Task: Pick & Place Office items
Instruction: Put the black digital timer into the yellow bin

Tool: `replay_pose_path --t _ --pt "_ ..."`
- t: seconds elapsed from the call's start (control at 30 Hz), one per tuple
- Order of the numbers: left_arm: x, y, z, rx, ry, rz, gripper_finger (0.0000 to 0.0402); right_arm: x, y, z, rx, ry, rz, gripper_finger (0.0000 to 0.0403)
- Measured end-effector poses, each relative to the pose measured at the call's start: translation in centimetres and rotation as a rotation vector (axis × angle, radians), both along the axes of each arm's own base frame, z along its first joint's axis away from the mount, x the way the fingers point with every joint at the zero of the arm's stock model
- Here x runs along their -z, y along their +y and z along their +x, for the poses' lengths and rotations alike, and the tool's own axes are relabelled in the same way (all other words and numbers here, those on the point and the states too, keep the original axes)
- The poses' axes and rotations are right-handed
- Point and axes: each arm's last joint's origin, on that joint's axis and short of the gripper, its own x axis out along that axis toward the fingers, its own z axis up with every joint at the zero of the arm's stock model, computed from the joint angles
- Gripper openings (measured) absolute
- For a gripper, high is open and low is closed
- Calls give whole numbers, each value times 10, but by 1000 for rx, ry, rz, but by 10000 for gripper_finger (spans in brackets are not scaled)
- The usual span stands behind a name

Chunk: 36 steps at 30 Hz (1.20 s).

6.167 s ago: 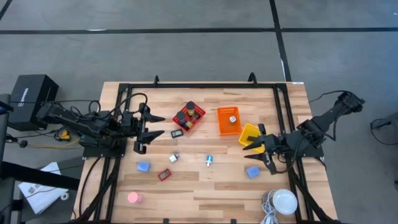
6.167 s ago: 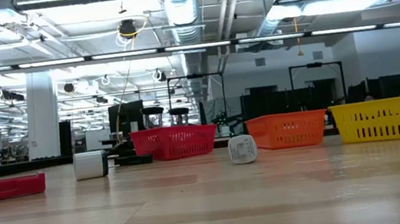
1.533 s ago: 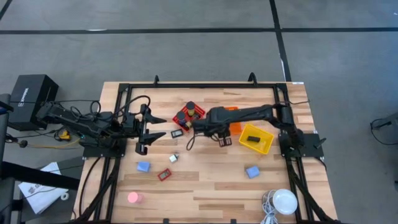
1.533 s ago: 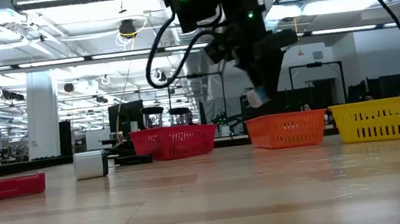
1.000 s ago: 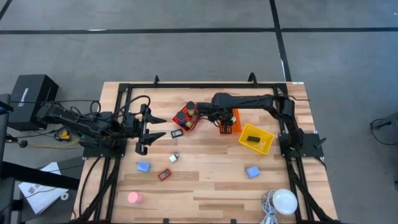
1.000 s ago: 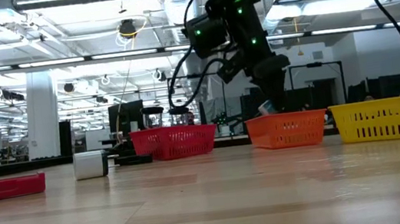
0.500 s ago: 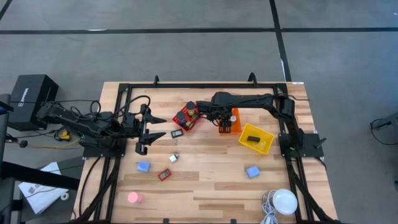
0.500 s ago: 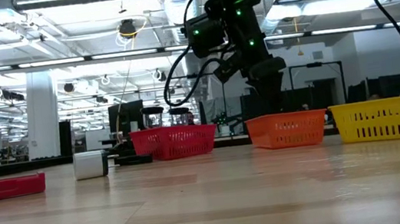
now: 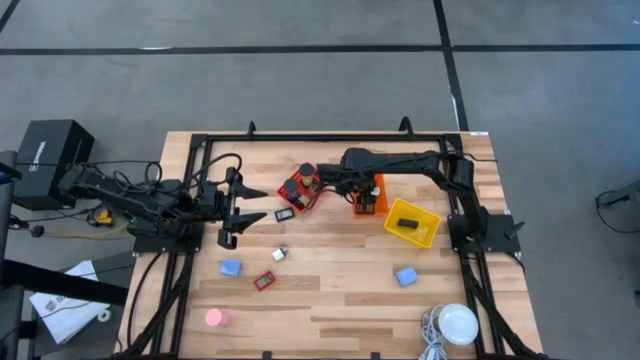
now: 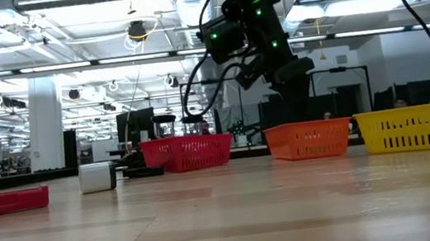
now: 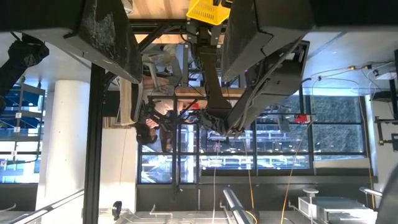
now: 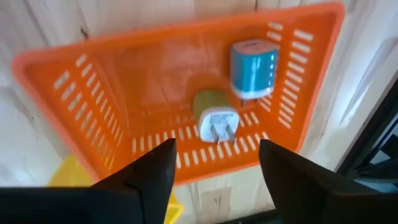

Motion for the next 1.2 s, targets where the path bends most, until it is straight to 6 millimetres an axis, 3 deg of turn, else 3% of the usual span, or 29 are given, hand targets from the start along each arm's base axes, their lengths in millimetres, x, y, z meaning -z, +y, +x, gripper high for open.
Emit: replay_pose_path --t 0.37,0.57,0.73,1.03,1.2 --pt "0 0 0 0 0 0 214 -14 28 -5 54 74 -25 155" --pt "0 0 0 0 0 0 214 -59 55 -24 66 -92 -24 124" --pt "0 0 0 0 1 0 214 -82 87 -56 115 -244 18 112" --pt "0 0 0 0 1 0 214 -77 152 -119 296 -379 39 113" --pt "0 0 0 -1 0 0 214 -77 180 -145 235 -384 86 113"
